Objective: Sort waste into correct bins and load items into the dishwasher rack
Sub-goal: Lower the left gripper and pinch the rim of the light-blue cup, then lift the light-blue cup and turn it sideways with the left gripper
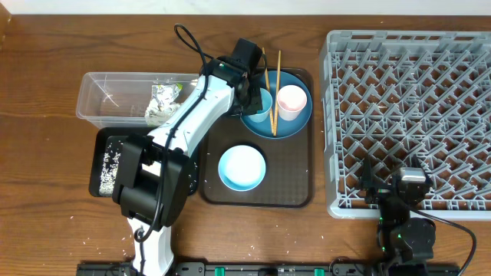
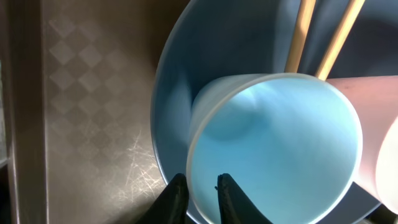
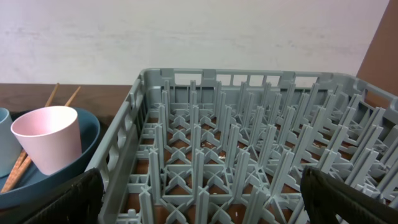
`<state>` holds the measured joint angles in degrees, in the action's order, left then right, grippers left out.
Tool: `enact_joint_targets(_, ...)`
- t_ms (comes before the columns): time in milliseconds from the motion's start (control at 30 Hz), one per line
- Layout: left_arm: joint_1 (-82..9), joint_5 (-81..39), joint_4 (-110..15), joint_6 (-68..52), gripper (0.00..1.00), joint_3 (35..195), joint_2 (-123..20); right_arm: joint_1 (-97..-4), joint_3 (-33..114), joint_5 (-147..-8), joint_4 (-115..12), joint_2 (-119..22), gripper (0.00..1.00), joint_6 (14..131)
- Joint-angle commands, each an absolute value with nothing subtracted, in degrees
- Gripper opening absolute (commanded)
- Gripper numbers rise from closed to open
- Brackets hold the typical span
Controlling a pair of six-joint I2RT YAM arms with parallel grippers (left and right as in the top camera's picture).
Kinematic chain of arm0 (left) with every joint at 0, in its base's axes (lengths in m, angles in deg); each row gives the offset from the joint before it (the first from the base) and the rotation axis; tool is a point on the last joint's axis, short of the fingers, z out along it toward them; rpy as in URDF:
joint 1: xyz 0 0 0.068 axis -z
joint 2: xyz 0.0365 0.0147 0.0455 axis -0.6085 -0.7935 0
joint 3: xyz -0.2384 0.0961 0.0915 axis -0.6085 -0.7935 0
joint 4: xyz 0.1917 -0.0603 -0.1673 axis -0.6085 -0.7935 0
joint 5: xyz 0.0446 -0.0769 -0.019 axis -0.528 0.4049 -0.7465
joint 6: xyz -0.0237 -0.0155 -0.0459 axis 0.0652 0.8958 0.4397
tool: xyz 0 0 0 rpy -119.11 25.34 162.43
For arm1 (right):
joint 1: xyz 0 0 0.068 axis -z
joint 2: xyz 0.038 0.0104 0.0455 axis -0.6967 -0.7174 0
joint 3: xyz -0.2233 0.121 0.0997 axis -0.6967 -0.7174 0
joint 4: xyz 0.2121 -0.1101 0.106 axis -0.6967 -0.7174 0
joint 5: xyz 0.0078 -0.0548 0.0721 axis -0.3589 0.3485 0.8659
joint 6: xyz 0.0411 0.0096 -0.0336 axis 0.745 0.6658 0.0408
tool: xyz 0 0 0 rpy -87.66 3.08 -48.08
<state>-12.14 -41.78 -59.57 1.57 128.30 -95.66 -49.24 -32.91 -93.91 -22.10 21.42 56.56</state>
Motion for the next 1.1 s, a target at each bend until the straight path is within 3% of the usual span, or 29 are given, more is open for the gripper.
enact_joint_targets(0,-12.1,-43.2,-59.6,1.7,0.19,127.7,-95.8,-48.6,-33.0,-94.1,-22.3,21.4,0.99,56.9)
enact_joint_targets(100,-12.1,-43.2,-59.9,1.6,0.19,127.7,-95.8,-48.6,-33.0,-94.1,-22.3,21.4,0.99,57.0)
enact_joint_targets(267,-12.5,-43.4,-60.0,1.6,0.07,127.7,-95.7,-48.6,-33.0,-94.1,-22.3,21.4,0.99,56.9)
enact_joint_targets(833,-17.6,-42.6,-61.3,1.6,0.06,127.7,-85.4,-48.6,-33.0,-94.1,-22.3,21.4,0.99,56.9)
enact_joint_targets(1067,-20.4,-30.5,-61.3,-5.2,0.06,127.7,-75.7,-48.6,-33.0,-94.1,-22.3,21.4,0.99,56.9)
